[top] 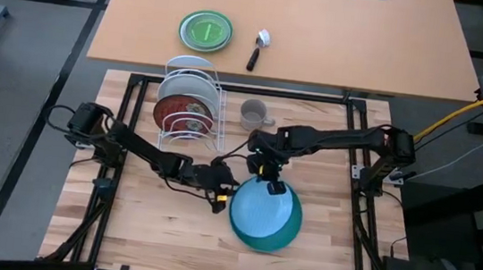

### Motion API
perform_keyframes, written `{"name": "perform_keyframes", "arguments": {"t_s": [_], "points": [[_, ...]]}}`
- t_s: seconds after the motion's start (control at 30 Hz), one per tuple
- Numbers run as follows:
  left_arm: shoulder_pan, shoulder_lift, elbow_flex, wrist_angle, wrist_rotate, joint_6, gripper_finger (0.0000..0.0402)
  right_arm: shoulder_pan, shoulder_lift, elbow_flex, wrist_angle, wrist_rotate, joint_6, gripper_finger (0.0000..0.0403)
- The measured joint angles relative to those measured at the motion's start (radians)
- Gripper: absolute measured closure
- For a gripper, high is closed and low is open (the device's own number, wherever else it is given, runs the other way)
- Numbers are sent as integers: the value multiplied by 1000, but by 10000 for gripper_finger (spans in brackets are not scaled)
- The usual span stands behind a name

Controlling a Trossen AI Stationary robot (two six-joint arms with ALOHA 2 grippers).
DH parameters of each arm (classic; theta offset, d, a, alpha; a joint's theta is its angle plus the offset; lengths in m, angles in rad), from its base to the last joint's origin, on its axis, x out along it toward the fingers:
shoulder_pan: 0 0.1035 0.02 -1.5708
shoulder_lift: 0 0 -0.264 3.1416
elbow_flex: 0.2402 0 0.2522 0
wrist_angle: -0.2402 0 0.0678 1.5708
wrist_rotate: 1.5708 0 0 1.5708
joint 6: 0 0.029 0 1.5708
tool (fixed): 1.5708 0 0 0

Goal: Sort dishes
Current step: Put the blue plate into the dish rack

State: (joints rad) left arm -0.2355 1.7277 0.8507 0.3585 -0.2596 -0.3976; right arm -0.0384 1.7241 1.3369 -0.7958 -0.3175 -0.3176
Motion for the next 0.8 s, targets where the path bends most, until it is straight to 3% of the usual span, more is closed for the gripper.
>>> {"name": "perform_keyframes", "arguments": {"t_s": [0.4,0.8], "points": [[2,-128,0,-135,-26,65,273,1,-1,92,-69,45,-8,380],[1,-138,0,-141,-20,69,273,37,-2,92,-72,56,0,384]]}}
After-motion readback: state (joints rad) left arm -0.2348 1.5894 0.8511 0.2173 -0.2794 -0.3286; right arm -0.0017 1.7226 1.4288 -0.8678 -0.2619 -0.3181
